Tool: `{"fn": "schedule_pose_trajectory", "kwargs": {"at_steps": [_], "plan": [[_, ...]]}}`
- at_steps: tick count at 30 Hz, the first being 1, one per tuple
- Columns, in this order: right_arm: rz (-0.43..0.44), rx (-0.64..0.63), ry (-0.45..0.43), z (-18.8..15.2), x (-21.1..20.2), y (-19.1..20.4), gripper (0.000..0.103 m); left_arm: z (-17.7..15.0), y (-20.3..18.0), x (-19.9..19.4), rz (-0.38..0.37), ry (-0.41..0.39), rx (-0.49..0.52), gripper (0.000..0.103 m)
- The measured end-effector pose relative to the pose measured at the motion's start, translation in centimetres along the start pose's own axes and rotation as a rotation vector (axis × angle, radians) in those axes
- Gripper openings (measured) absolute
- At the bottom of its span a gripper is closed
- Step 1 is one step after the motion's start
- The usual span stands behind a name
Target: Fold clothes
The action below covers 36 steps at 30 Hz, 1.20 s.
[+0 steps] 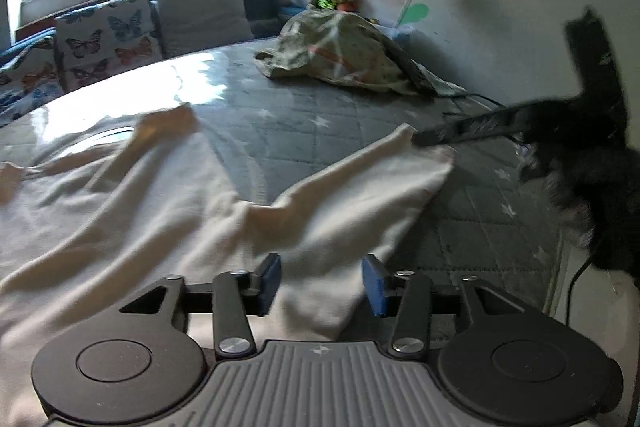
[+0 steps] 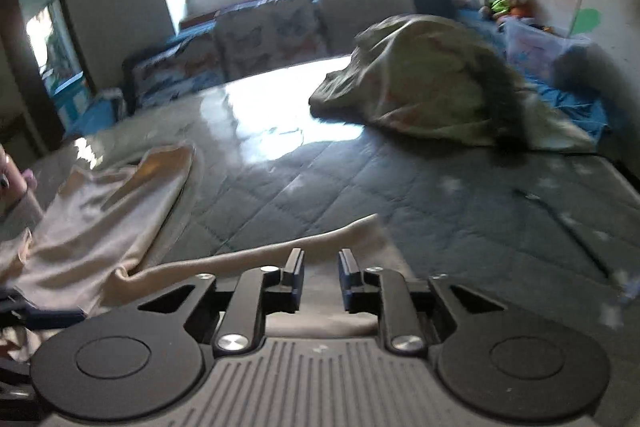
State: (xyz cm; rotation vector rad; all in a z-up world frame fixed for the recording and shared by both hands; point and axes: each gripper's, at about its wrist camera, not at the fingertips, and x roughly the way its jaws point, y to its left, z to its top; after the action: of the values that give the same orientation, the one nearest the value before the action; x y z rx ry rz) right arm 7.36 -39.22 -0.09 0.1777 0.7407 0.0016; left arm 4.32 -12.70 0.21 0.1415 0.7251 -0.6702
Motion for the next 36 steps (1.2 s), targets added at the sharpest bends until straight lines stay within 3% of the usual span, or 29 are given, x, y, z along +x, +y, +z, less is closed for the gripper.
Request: {"fn": "schedule_pose_trajectory", "kwargs": {"at_steps": [5,9,15,21,26,33,36], "plan": [[-0.035,-0.053,0.051,0.3,2.2,1.4,0.027,0.3,3.1,-2.0,0.112,-0.039,-0.044,0.071],[-0.017,-0.102,0.043,1.7,2.1,2.4,0.027,1.0,6.7,-3.0,0.238,-0.053,-0.088,0.071],[0.106,-0.159,0.044,5.4,2.9,5.7,0.027,2.8,13.0,-3.8,0.413,-0.063,-0.144,0.07],[0.199,-0.192,0.064,8.6,6.5,9.6,0.027,4.5,19.3,-2.3,0.527,-0.031,-0.211,0.066],[0.23,-0.218,0.102,10.0,10.9,12.2,0.027,5.2,23.7,-0.2,0.537,-0.003,-0.279,0.065],[0.244,-0.207,0.139,10.3,15.0,13.0,0.027,5.6,27.1,2.8,0.509,0.021,-0.307,0.065],[0.257,-0.207,0.148,10.4,16.2,13.2,0.027,5.6,27.7,3.7,0.496,0.029,-0.308,0.055]]}}
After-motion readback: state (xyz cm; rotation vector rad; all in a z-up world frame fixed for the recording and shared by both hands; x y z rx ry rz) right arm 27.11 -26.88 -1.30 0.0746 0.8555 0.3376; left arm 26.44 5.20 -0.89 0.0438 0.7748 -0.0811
